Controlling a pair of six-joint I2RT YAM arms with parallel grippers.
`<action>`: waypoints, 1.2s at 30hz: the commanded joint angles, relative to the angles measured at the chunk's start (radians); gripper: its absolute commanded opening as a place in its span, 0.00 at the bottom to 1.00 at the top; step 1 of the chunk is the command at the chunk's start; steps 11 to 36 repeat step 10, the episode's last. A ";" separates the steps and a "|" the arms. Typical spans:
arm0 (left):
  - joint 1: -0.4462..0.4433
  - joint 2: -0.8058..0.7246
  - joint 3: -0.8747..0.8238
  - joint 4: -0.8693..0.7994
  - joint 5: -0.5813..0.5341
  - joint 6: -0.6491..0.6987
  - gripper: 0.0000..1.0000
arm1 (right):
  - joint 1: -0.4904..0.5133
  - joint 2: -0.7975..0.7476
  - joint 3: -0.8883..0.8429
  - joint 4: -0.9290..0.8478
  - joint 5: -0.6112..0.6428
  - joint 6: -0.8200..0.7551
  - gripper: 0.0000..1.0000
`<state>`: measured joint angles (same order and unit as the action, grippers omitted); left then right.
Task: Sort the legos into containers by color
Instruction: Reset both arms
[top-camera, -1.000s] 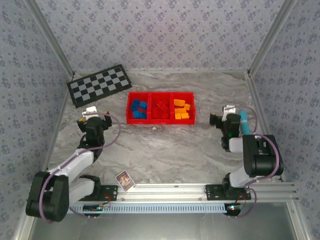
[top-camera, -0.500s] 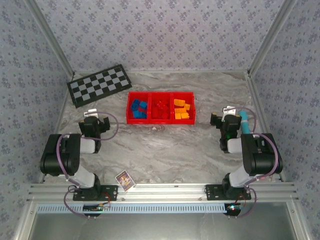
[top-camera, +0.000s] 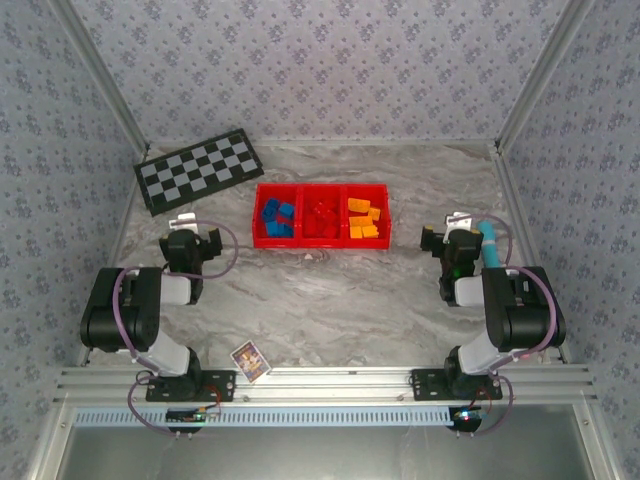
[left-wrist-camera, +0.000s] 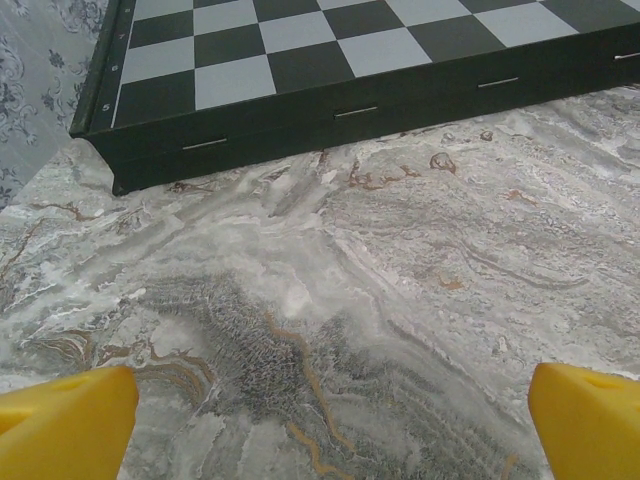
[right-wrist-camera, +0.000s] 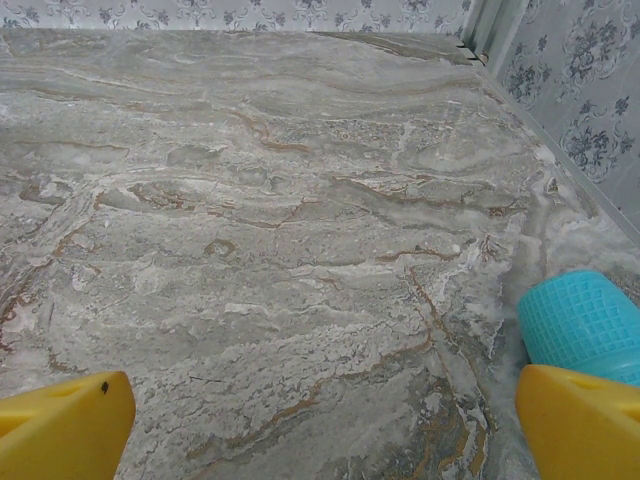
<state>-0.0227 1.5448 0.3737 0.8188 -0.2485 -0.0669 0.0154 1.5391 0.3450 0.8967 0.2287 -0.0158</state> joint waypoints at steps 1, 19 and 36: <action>-0.007 -0.011 0.015 0.043 -0.013 0.015 1.00 | -0.003 0.000 0.014 0.011 0.006 0.014 1.00; -0.013 -0.008 0.013 0.048 -0.022 0.018 1.00 | -0.004 0.001 0.018 0.007 -0.012 0.007 1.00; -0.013 -0.008 0.013 0.048 -0.022 0.018 1.00 | -0.004 0.001 0.018 0.007 -0.012 0.007 1.00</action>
